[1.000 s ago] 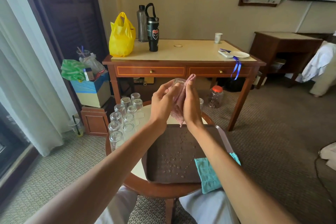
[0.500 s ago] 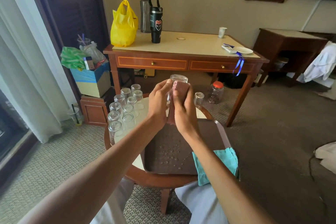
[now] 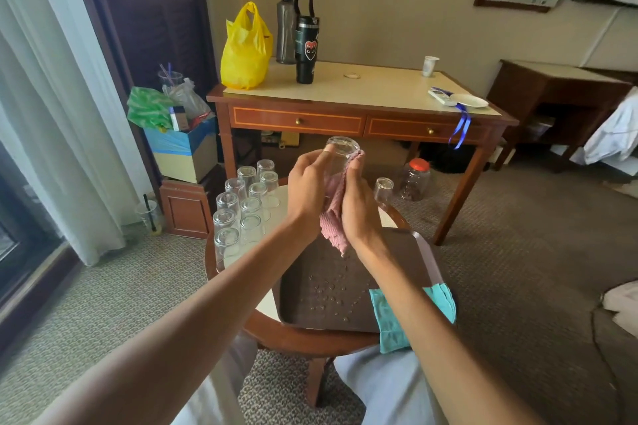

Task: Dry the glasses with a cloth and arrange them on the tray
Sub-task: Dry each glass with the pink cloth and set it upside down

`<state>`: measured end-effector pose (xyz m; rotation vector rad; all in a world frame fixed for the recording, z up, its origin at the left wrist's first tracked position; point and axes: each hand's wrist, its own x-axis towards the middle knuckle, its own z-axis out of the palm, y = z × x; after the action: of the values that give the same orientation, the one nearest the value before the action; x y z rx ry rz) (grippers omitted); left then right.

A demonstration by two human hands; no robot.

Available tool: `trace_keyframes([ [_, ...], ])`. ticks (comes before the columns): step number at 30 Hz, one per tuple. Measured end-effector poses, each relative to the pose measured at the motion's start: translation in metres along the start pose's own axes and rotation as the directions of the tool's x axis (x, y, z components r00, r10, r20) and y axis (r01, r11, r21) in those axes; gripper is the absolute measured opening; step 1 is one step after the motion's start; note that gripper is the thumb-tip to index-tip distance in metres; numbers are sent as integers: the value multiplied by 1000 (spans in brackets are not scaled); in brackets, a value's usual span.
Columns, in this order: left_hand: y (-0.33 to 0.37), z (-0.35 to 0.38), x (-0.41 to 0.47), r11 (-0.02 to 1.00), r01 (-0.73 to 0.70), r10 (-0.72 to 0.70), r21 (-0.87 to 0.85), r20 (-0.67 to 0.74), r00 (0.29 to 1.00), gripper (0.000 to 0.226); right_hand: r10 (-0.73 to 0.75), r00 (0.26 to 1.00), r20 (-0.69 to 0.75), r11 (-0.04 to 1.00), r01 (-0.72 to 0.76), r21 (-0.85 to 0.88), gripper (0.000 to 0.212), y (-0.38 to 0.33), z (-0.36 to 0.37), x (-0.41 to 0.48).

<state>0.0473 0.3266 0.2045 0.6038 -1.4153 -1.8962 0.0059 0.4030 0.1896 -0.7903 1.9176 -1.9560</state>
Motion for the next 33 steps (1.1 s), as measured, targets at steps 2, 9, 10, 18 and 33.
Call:
trace_keyframes([
  [2,-1,-3,2,1000,6,-6,-4,-12,1000,36,-124,992,-24,990,122,-72,37,3,3,-3],
  [9,-4,-2,-10,997,66,-70,49,80,994,31,-154,986,-64,981,145,-127,47,-8,0,28],
  [10,-5,-2,-11,997,55,-60,57,88,994,31,-110,992,-60,991,105,-84,48,-13,-1,29],
  [18,2,-7,-4,975,-93,101,204,-25,995,44,171,984,47,980,-165,-112,76,-23,-4,21],
  [33,10,5,2,998,5,-4,57,-14,1000,28,-95,995,28,993,97,-69,36,-29,-5,42],
])
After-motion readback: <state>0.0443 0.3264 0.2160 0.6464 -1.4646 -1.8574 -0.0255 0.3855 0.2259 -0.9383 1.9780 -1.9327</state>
